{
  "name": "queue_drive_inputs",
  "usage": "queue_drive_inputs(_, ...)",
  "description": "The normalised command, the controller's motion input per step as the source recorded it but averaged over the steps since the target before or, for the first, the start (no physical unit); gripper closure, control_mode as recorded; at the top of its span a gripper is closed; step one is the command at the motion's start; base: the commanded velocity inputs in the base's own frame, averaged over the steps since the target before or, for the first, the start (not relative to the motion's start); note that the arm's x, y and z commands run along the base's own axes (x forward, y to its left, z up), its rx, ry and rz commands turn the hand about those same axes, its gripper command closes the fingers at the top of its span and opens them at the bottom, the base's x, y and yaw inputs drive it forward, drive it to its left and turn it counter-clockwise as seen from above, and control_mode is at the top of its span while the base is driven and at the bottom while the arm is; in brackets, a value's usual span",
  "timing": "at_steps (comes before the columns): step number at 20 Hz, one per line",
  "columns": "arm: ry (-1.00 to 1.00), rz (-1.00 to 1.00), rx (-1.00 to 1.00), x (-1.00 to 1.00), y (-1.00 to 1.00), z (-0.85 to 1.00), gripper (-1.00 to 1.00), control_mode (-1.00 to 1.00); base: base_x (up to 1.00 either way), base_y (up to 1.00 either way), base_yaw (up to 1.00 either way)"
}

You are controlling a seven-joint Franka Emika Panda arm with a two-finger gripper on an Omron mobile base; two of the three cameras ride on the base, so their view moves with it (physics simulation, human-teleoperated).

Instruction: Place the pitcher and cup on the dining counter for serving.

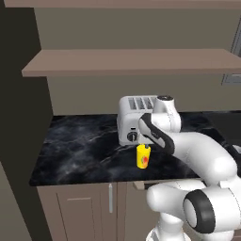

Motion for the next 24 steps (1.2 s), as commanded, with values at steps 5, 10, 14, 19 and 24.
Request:
queue_drive_inputs(5, 0.00, 0.00, 0.00, 0.11, 0.00, -0.30, -1.00, -1.00, 0.00, 0.00, 0.00)
queue_drive_inputs(10, 0.00, 0.00, 0.00, 0.02, 0.00, -0.39, -1.00, -1.00, 0.00, 0.00, 0.00)
queue_drive_inputs(14, 0.00, 0.00, 0.00, 0.04, 0.00, -0.36, -1.00, -1.00, 0.00, 0.00, 0.00)
queue_drive_inputs(19, 0.00, 0.00, 0.00, 0.00, 0.00, -0.35, -1.00, -1.00, 0.00, 0.00, 0.00)
queue_drive_inputs(24, 0.00, 0.00, 0.00, 0.00, 0.00, -0.26, 1.00, -1.00, 0.00, 0.00, 0.00)
